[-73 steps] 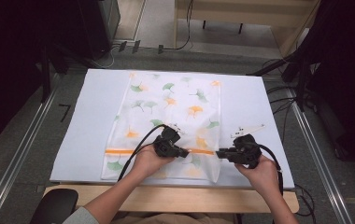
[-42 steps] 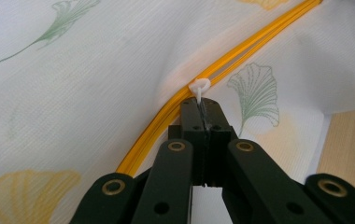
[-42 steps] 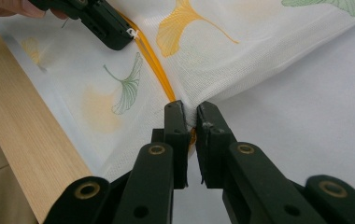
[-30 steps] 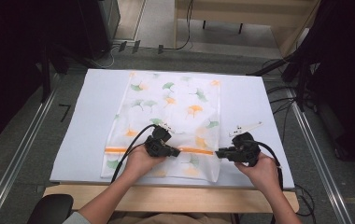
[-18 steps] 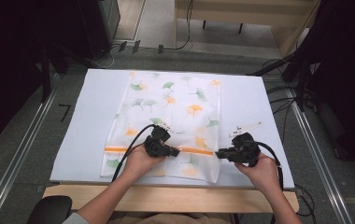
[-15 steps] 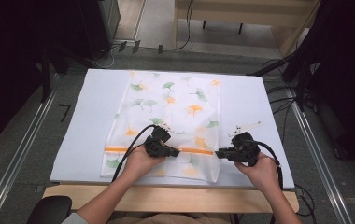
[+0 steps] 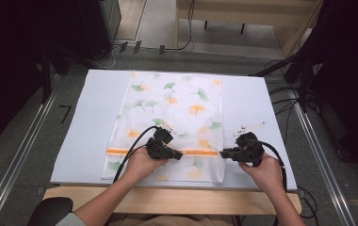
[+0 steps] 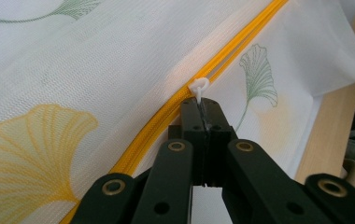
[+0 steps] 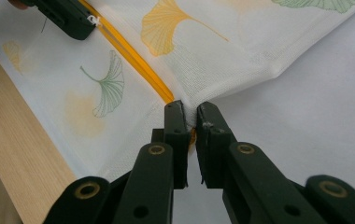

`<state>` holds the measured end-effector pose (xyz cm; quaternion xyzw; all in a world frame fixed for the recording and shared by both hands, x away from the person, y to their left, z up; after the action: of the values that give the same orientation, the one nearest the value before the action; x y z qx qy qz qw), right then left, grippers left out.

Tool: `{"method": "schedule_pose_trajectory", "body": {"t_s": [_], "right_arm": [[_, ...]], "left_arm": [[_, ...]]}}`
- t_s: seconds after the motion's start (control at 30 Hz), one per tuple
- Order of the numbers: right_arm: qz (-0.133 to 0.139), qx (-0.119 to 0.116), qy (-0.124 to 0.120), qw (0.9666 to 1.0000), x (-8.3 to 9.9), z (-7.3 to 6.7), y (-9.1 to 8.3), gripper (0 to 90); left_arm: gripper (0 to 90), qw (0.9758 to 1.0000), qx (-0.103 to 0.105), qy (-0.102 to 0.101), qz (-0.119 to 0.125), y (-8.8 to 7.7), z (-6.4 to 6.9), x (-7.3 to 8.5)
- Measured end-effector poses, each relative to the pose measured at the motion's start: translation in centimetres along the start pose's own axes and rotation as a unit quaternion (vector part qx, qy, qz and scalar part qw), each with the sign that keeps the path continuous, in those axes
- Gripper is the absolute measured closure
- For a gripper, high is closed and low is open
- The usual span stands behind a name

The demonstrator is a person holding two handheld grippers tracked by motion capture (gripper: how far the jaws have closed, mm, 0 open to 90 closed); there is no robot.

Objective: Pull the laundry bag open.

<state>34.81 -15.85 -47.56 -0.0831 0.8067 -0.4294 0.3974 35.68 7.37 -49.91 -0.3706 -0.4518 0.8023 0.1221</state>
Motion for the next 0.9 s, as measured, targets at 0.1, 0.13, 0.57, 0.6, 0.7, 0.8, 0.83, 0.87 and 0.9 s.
{"method": "schedule_pose_trajectory", "body": {"t_s": [0.1,0.13,0.57,0.6,0.7,0.8,0.83,0.87,0.9], "right_arm": [[0.0,0.001,0.002,1.0,0.0,0.1,0.0,85.0],[-0.001,0.002,0.003,1.0,0.0,0.1,0.1,85.0],[0.003,0.004,0.004,1.0,0.3,0.4,-0.2,84.8],[0.002,0.005,0.005,1.0,0.3,0.4,-0.2,84.9],[0.002,0.004,0.005,1.0,0.3,0.5,-0.2,84.9],[0.001,0.005,0.006,1.0,0.3,0.5,-0.2,84.9],[0.001,0.004,0.007,1.0,0.3,0.5,-0.2,84.9],[0.001,0.004,0.007,1.0,0.3,0.5,-0.2,84.8],[0.001,0.004,0.006,1.0,0.3,0.5,-0.2,84.9]], "left_arm": [[90.0,1.0,-0.007,0.003,-0.004,0.0,-0.2,0.1],[90.0,1.0,-0.008,0.005,-0.003,0.0,-0.3,0.1],[90.0,0.9998,-0.018,0.002,-0.006,-1.7,-2.0,0.9],[90.0,0.9998,-0.019,0.004,-0.006,-1.6,-1.9,0.9],[90.0,0.9998,-0.02,0.004,-0.007,-1.6,-1.7,1.0],[90.0,0.9998,-0.017,0.003,-0.005,-1.6,-1.8,1.1],[90.0,0.9998,-0.017,0.002,-0.004,-1.6,-1.8,1.1],[90.0,0.9999,-0.015,0.0,-0.005,-1.6,-1.8,1.1],[90.0,0.9999,-0.015,-0.001,-0.003,-1.6,-1.8,1.0]]}}
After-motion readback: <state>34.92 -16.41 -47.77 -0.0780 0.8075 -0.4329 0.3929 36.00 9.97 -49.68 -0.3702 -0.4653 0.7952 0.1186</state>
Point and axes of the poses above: each handheld gripper's, and its own axes: y roughly forward along the jaws, x roughly out of its underside, z roughly to its right, the point moved 6 cm from there along y, roughly forward along the jaws, and after that the axes turned 5 degrees about -x, right-handed, at the moved point
